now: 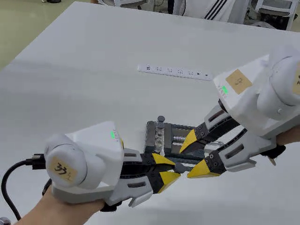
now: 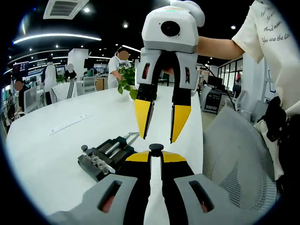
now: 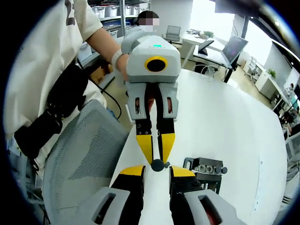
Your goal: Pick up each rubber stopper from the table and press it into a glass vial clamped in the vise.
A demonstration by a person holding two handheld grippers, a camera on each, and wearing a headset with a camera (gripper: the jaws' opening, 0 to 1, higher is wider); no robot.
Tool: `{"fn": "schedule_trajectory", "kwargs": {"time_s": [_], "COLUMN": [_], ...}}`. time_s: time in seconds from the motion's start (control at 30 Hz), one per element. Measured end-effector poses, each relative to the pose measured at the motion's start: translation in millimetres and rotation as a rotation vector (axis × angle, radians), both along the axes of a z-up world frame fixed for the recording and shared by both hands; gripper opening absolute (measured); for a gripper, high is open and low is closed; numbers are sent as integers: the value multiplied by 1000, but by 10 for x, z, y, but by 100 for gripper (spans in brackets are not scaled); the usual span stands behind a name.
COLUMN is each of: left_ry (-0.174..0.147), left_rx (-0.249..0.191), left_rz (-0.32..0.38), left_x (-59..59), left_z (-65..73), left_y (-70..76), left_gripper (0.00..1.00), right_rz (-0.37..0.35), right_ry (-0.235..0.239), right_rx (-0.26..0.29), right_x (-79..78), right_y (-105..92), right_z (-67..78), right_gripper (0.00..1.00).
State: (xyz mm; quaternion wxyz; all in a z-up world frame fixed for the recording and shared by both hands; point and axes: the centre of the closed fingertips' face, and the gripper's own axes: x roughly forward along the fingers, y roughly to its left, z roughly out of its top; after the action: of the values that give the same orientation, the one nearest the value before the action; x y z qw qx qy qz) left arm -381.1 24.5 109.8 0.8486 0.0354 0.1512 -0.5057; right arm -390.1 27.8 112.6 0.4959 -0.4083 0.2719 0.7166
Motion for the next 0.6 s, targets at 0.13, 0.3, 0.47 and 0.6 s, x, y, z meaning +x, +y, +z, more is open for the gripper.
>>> {"fn": "schedule_trajectory", "kwargs": {"time_s": [0.13,0.3,0.47,0.6], "left_ry": [0,2,2,2], "left_rx": [-3,-5,-7,-3], "left_rz": [1,-1,-2,-4], "left_x": [2,-3,1,-9], "left_z": [-7,-30,-46,-35], "left_y": [-11,-14,-4,-18], "left_gripper": [4,4,4,4], "right_rz": [41,53,65,69], "right_ry": [-23,-14,-26,-24], "right_rx": [-20,-30,-47,-49], "right_x": [-31,-53,-58,-54], "right_y": [-3,4,-16,-5], "right_z": [-31,-32,-54,-60], "right_gripper": [16,13,12,12]}}
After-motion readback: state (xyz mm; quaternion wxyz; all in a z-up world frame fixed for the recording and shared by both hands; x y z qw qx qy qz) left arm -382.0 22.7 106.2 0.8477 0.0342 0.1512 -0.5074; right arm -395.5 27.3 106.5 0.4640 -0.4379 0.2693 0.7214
